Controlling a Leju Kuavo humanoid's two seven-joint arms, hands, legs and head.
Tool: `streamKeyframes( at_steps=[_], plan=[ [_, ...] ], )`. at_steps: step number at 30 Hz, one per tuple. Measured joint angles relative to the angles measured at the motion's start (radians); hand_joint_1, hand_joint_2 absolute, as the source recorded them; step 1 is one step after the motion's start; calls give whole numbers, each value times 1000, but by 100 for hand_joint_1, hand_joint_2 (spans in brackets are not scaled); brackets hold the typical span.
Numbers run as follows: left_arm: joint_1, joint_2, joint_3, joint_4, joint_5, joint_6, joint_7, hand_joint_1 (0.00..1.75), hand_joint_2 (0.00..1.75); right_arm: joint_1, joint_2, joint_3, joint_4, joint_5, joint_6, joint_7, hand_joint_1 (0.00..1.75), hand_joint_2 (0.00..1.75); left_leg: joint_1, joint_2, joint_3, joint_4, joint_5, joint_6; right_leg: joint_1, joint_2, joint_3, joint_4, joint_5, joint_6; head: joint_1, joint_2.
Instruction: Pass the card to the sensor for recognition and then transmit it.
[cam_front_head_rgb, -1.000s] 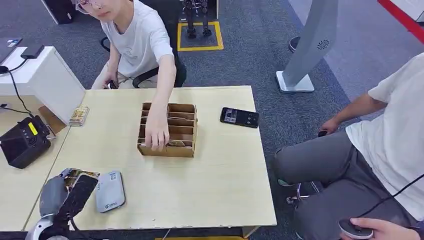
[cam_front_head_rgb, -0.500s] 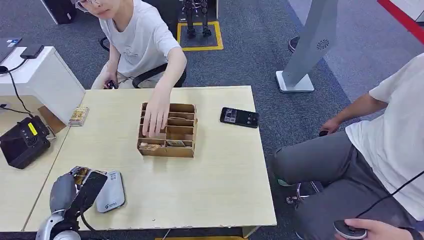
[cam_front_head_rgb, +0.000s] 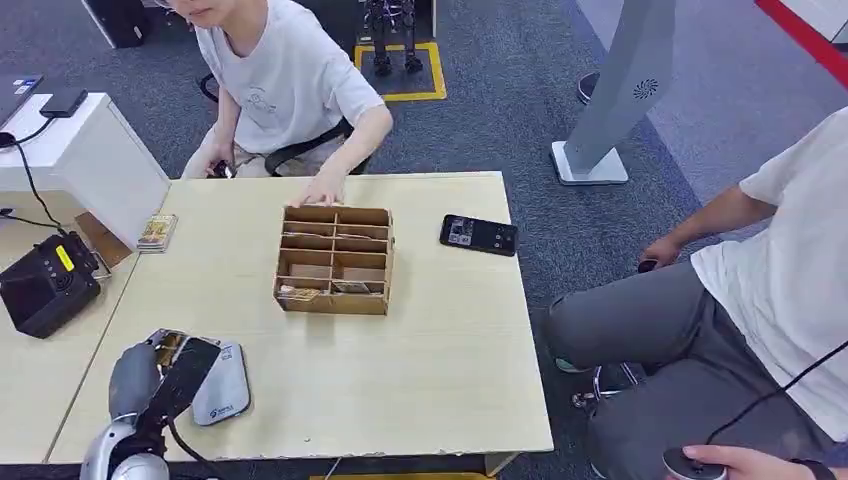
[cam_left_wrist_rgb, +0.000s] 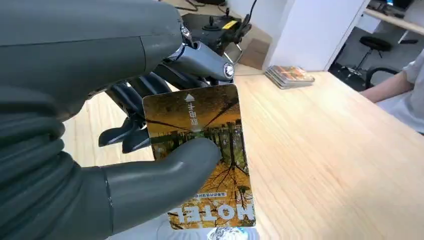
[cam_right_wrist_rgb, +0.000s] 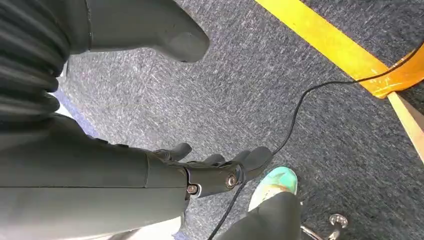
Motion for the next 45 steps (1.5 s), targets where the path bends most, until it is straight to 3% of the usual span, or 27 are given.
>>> streamKeyframes(
  at_steps=[26, 31, 45],
  plan=[
    [2, -12, 29, 51, -46, 17, -6, 175, 175, 0, 0, 0, 0, 0, -1, -3, 0, 175, 0, 0, 0, 0, 0, 0, 0, 0, 0, 0, 0, 0, 0, 0],
    [3, -17, 36, 65, -101, 60, -9, 175, 175, 0, 0, 0, 0, 0, -2, -8, 0, 175, 0, 0, 0, 0, 0, 0, 0, 0, 0, 0, 0, 0, 0, 0],
    [1, -17, 81, 106, -171, 99, -16, 175, 175, 0, 0, 0, 0, 0, -2, -8, 0, 175, 0, 0, 0, 0, 0, 0, 0, 0, 0, 0, 0, 0, 0, 0]
  ],
)
